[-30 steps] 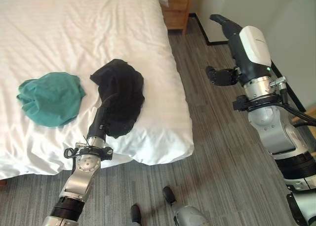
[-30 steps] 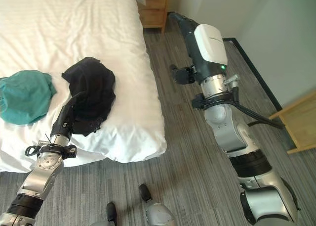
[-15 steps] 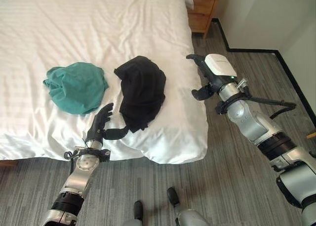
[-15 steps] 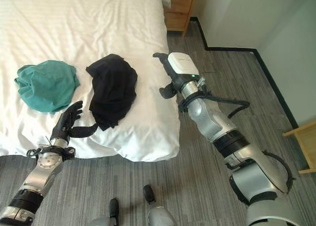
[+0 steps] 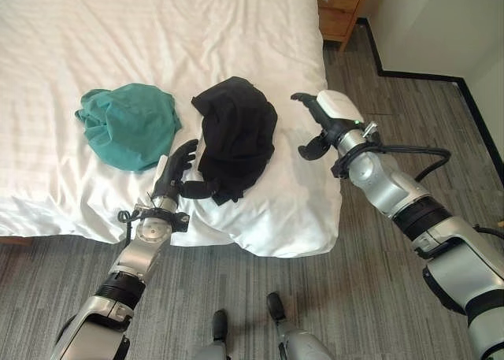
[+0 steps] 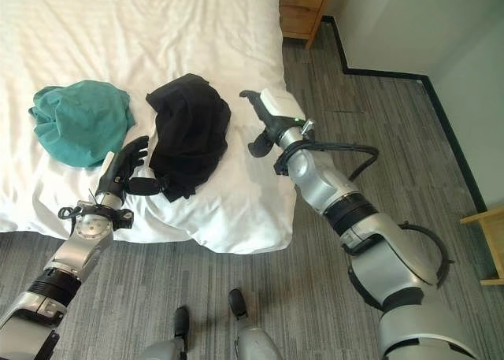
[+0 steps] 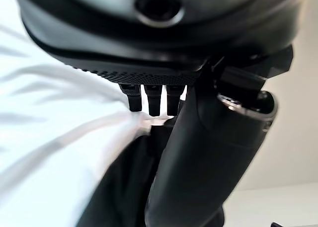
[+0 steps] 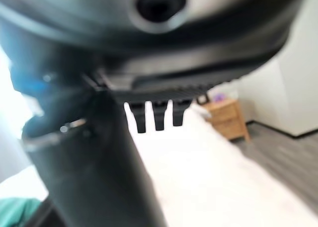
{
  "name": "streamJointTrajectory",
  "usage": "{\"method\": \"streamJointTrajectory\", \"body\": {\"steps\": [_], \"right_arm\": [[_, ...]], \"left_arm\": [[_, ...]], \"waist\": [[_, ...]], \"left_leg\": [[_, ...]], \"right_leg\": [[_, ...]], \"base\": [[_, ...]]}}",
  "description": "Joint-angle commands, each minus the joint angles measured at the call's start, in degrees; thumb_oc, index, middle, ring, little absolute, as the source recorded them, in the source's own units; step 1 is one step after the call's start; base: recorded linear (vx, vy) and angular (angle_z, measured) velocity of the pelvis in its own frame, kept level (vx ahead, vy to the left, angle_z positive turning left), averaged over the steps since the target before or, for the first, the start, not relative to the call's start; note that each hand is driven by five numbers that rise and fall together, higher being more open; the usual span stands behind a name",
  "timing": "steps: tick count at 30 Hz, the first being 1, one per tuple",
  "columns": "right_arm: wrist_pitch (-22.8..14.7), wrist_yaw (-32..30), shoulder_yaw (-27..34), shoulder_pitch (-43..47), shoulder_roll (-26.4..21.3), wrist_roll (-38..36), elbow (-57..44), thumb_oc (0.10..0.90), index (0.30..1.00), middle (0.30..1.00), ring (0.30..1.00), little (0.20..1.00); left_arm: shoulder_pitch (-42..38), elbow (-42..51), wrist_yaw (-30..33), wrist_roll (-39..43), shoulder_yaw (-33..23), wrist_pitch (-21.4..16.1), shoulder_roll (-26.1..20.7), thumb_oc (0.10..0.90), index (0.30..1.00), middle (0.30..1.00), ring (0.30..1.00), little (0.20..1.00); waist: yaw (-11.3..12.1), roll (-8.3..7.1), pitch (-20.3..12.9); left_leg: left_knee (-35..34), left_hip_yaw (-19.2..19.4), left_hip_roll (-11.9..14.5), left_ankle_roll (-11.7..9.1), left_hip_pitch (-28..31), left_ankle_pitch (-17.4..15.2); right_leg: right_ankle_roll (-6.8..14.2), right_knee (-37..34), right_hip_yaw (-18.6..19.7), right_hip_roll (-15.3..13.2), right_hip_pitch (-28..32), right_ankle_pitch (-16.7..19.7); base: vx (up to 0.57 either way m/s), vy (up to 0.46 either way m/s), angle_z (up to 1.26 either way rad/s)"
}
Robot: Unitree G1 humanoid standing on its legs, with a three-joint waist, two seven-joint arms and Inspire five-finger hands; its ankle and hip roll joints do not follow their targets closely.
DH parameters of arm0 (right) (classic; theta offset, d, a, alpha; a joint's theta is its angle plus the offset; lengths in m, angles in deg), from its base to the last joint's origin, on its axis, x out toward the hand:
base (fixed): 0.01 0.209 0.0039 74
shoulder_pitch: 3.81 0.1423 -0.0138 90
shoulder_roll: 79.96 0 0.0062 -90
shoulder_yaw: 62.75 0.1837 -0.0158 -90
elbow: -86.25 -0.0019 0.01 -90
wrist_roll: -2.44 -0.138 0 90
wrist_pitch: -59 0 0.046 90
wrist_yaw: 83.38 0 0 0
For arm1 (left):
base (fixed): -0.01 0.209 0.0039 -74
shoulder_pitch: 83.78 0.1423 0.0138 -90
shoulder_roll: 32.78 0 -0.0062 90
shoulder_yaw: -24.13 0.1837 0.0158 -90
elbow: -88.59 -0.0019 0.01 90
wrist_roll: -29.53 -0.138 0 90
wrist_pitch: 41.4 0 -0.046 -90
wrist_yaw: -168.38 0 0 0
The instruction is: Pick up bed clothes into laundry basket.
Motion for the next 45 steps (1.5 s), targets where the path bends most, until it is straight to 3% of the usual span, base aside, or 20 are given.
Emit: {"method": "streamJointTrajectory", "body": {"steps": [1,4,8,11,19,20,21,22,23,31,34,40,43,45], "right_arm": [[-2.0,-2.7,0.1,6.7,3.4,0.1,3.5,0.8,0.9,0.9,0.9,0.9],[-1.9,-3.1,-0.6,7.5,5.9,0.9,2.6,0.8,0.9,0.9,0.9,0.9],[-1.8,-3.0,-0.3,7.0,7.9,2.4,-0.1,0.8,0.9,0.9,0.9,0.9],[-2.2,-3.3,0.5,6.4,10.0,3.1,-1.7,0.8,0.9,0.9,0.9,0.9],[-1.9,-4.9,3.9,2.8,12.1,0.8,0.7,0.8,0.9,0.9,0.9,0.9],[-1.8,-4.8,4.4,1.9,12.4,0.3,1.0,0.78,0.869,0.869,0.869,0.869],[-1.8,-4.8,5.0,0.8,13.2,-0.7,2.0,0.577,0.566,0.566,0.566,0.566],[-1.8,-4.8,5.0,0.8,13.2,-0.7,2.1,0.53,0.495,0.495,0.495,0.495],[-2.0,-5.0,5.3,0.5,13.9,-1.3,2.9,0.4,0.3,0.3,0.3,0.3],[-4.2,-6.8,8.3,-1.3,19.9,-10.8,10.1,0.4,0.3,0.3,0.3,0.3],[-4.1,-6.6,8.1,-1.6,19.1,-10.4,10.2,0.4,0.3,0.3,0.3,0.3],[-4.1,-6.5,9.4,0.3,10.5,-12.2,4.8,0.4,0.3,0.3,0.3,0.3],[-4.1,-7.8,12.5,3.9,2.9,-15.8,5.9,0.4,0.3,0.3,0.3,0.3],[-3.9,-8.2,13.6,8.3,-5.5,-18.1,6.0,0.4,0.3,0.3,0.3,0.3]], "left_arm": [[-7.0,-2.2,1.4,3.6,3.0,-6.2,0.3,0.8,0.9,0.9,0.9,0.9],[-5.1,-3.1,0.3,6.5,3.1,-6.5,2.2,0.8,0.9,0.9,0.9,0.9],[2.2,-6.9,-0.9,4.5,2.5,-4.7,5.1,0.8,0.9,0.9,0.9,0.9],[9.9,-13.6,-1.8,5.4,-0.3,-3.5,7.8,0.8,0.9,0.9,0.9,0.9],[15.8,-32.2,-3.0,6.3,-5.8,-1.3,11.0,0.8,0.9,0.9,0.9,0.9],[16.4,-33.5,-3.2,6.2,-6.3,-1.1,10.9,0.8,0.9,0.9,0.9,0.9],[16.7,-35.1,-3.4,5.5,-6.6,-0.9,11.0,0.8,0.9,0.9,0.9,0.9],[16.7,-35.1,-3.4,5.5,-6.6,-1.0,11.0,0.8,0.9,0.9,0.9,0.9],[16.7,-36.0,-3.5,5.0,-6.7,-0.8,11.2,0.8,0.9,0.9,0.9,0.9],[12.5,-36.4,-2.3,7.3,-7.0,-1.9,9.9,0.8,0.9,0.9,0.9,0.9],[12.4,-35.1,-2.4,7.7,-6.4,-2.2,9.7,0.8,0.9,0.9,0.9,0.9],[7.4,-25.0,-1.7,6.6,-2.0,-3.6,8.9,0.8,0.9,0.9,0.9,0.9],[6.2,-21.0,-2.5,7.3,-0.5,-3.9,8.1,0.8,0.9,0.9,0.9,0.9],[6.5,-18.9,-3.4,7.0,-0.2,-3.9,6.6,0.8,0.9,0.9,0.9,0.9]], "waist": [[1.5,-1.59,-5.1],[1.8,-1.38,-4.5],[2.3,-1.13,-3.9],[3.2,-0.93,-3.5],[3.8,-0.04,-1.7],[3.7,0.14,-1.7],[3.8,0.35,-1.7],[3.7,0.33,-1.7],[3.7,0.48,-1.6],[4.1,1.93,-0.6],[4.0,2.34,-0.8],[2.1,1.63,-1.2],[0.8,0.12,-2.6],[-0.3,-1.6,-3.3]], "left_leg": [[0.1,1.7,-2.7,-0.8,0.2,-3.4],[0.1,1.6,-2.6,-0.8,-0.1,-3.2],[0.1,1.5,-2.6,-0.7,0.1,-3.2],[0.1,1.3,-2.5,-0.7,0.2,-2.9],[0.1,1.0,-2.3,-0.8,-2.1,-2.1],[0.1,1.0,-2.3,-0.9,-2.4,-2.0],[0.1,1.0,-2.3,-0.9,-2.5,-1.9],[0.1,1.0,-2.3,-0.9,-2.6,-1.9],[0.1,1.1,-2.2,-0.9,-2.7,-1.8],[0.1,1.4,-2.2,-1.9,-6.3,0.0],[0.1,1.4,-2.4,-2.0,-7.2,0.2],[0.1,2.2,-2.3,-1.7,-4.4,-0.6],[0.1,2.6,-2.3,-1.6,-2.6,-1.4],[0.1,3.1,-2.3,-1.4,-1.3,-2.0]], "right_leg": [[4.2,2.7,1.0,-3.6,2.9,-7.1],[3.9,2.7,0.7,-3.4,2.7,-7.3],[3.5,2.6,0.3,-3.3,3.0,-7.7],[3.0,2.8,-0.2,-3.1,3.2,-8.1],[2.6,4.4,-0.9,-2.6,0.2,-8.5],[2.5,4.8,-0.9,-2.5,-0.1,-8.7],[2.4,5.1,-1.0,-2.3,-0.4,-8.8],[2.4,5.2,-1.0,-2.3,-0.4,-8.9],[2.3,5.5,-1.0,-2.2,-0.7,-9.0],[2.0,5.6,-1.3,-1.1,-4.5,-8.1],[1.9,5.9,-1.7,-1.1,-5.0,-8.2],[2.3,5.8,-1.1,-0.9,-1.9,-8.5],[2.7,5.1,-0.4,-1.1,0.0,-8.4],[3.1,5.0,0.1,-1.1,0.9,-8.2]], "base": [[-0.02,-0.023,0.11],[-0.02,-0.014,0.17],[-0.01,-0.003,0.05],[-0.01,-0.011,0.06],[-0.06,-0.013,0.07],[-0.04,-0.019,0.04],[0.0,0.0,0.0],[0.0,0.0,0.0],[0.0,0.0,0.0],[-0.05,-0.024,-0.02],[-0.04,0.005,0.07],[0.0,0.063,0.1],[0.02,0.084,0.09],[0.01,0.046,-0.03]]}}
